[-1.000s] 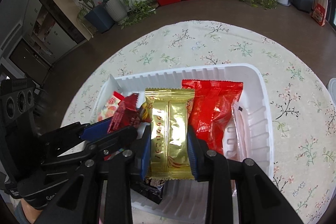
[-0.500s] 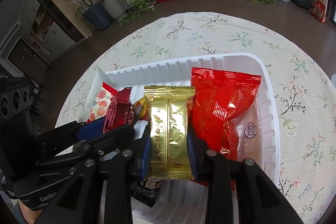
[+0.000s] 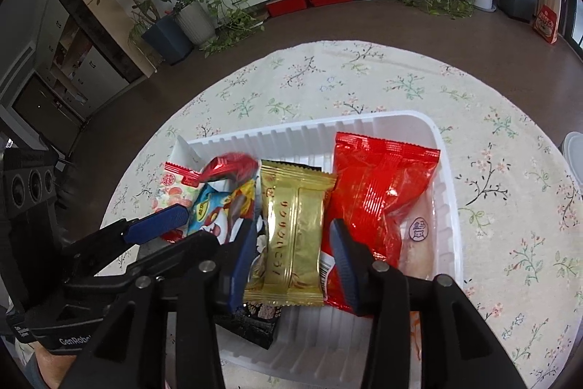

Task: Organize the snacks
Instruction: 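Open both tools and move them back toward the remaining snacks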

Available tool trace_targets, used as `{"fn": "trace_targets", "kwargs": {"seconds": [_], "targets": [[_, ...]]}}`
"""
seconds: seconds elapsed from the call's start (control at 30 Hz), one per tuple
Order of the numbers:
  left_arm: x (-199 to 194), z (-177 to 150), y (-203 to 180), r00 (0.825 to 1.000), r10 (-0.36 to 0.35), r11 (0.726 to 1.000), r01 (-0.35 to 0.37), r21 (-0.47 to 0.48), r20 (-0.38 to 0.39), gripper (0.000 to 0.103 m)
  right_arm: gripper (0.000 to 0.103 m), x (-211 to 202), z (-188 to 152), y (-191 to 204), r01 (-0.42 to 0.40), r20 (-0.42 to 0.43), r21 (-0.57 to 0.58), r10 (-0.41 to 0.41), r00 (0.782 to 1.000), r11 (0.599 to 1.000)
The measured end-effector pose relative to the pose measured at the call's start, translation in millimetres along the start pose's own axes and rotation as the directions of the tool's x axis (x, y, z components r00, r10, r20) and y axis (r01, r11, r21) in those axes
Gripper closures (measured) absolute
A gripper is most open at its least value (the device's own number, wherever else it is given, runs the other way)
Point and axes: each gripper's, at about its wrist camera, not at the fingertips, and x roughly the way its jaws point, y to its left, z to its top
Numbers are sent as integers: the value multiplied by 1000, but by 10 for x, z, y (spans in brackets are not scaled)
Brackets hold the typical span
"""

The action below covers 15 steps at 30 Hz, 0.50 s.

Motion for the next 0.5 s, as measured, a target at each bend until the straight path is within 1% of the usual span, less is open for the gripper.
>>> {"fn": "trace_targets", "kwargs": {"seconds": [0.07,0.2,0.23,0.27,0.33,0.37,0.4,0.43,0.47,0.5], "targets": [[-47,-30,-29,1000,-3,1000,3,7,3,36,55,-49,-11,10,0,9,-2,0,1000,1000],[-160,-94,-72,1000,-8,1000,8,9,17,36,47,-163,-48,23,0,32,-3,0,999,1000],[-194,-104,-77,1000,-6,1000,6,8,22,34,47,-201,-60,26,0,38,0,0,999,1000],[-231,-118,-94,1000,-7,1000,7,7,27,30,47,-225,-70,21,-3,41,4,2,999,1000],[-304,-139,-114,999,-9,1000,9,8,32,29,42,-293,-103,1,-10,48,16,9,999,1000],[-350,-153,-129,999,-6,1000,5,12,36,27,37,-320,-118,-14,-12,52,21,10,999,1000],[-407,-170,-142,999,-1,1000,0,16,44,22,33,-362,-148,-28,-16,61,30,14,998,999],[-457,-190,-150,999,4,1000,-5,16,51,18,32,-403,-180,-45,-20,69,41,17,997,999],[-513,-208,-149,998,8,1000,-9,14,60,9,32,-427,-207,-48,-24,72,50,20,997,998],[-578,-233,-155,997,14,1000,-15,11,69,3,32,-464,-242,-69,-33,75,64,28,997,997]]}}
